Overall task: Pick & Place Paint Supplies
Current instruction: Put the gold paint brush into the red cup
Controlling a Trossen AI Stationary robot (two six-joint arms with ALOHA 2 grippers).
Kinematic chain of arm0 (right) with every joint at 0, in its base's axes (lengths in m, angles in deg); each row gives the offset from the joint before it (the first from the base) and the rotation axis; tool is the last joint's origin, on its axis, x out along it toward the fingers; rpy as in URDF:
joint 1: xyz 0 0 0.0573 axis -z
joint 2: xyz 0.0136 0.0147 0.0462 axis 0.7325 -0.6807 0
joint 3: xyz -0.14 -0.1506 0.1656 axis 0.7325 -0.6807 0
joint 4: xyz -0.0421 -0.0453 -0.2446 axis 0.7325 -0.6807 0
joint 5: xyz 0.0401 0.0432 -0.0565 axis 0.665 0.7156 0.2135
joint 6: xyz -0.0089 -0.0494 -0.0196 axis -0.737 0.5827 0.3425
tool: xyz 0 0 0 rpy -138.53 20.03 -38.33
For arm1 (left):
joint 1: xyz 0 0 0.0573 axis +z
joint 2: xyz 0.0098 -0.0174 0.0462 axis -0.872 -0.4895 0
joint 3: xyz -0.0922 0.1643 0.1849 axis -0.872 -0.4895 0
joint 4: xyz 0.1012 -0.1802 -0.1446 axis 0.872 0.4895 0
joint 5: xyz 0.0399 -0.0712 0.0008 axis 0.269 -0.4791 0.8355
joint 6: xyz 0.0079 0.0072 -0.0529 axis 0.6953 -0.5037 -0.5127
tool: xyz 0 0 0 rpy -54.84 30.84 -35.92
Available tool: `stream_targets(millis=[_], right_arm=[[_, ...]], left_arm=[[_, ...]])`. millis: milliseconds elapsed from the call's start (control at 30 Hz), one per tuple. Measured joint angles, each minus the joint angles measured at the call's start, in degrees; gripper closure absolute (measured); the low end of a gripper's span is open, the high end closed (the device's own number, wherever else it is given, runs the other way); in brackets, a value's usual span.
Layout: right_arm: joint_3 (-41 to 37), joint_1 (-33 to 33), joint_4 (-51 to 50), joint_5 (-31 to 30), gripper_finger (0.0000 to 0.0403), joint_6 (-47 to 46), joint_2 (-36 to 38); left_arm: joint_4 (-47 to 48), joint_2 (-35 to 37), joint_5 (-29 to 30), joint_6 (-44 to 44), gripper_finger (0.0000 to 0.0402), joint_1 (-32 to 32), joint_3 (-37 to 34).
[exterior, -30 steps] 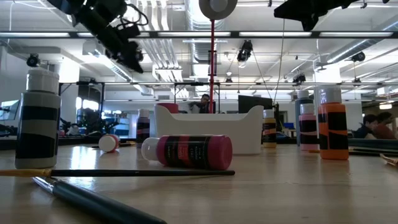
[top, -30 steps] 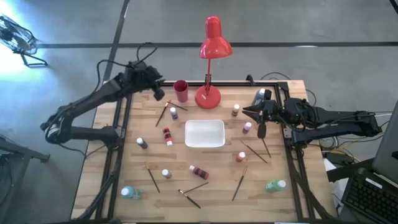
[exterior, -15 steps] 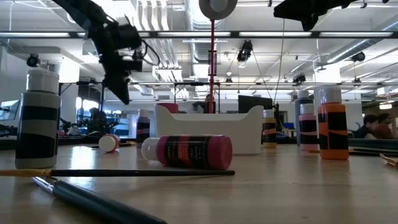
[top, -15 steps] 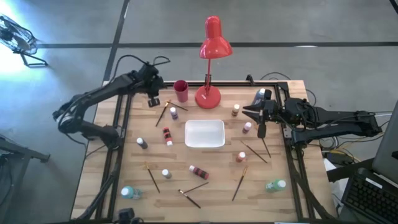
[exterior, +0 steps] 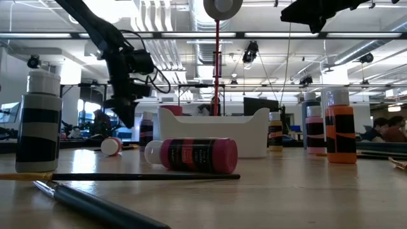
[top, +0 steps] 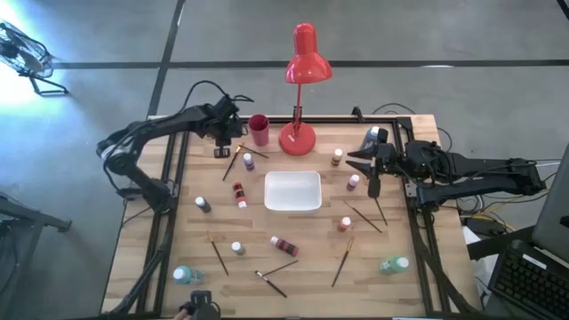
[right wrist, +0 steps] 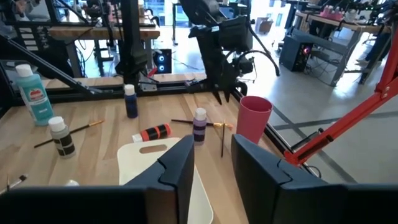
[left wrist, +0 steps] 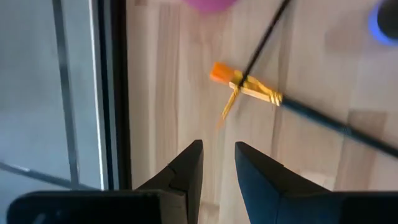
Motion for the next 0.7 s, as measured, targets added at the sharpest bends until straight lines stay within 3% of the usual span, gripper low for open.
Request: stream_targets(millis=[400, 567, 700], right_arm=[[0.00, 0.00, -2.02, -0.02, 0.0332, -0.79, -0.07], [0.00, 0.00, -1.99, -0.02, 0.0326, -1.26, -0.07], [0.00, -0.02, -1.99, -0.02, 0.0310, -1.51, -0.07]], left_arm=[[-3.74, -0.99, -6.92, -5.64, 0.0303, 4.33, 0.52], [-3.35, -1.28, -14.33, -8.43, 0.0303, 7.87, 0.57], [-2.57, -2.53, -15.32, -6.69, 0.0303, 8.62, 0.57]])
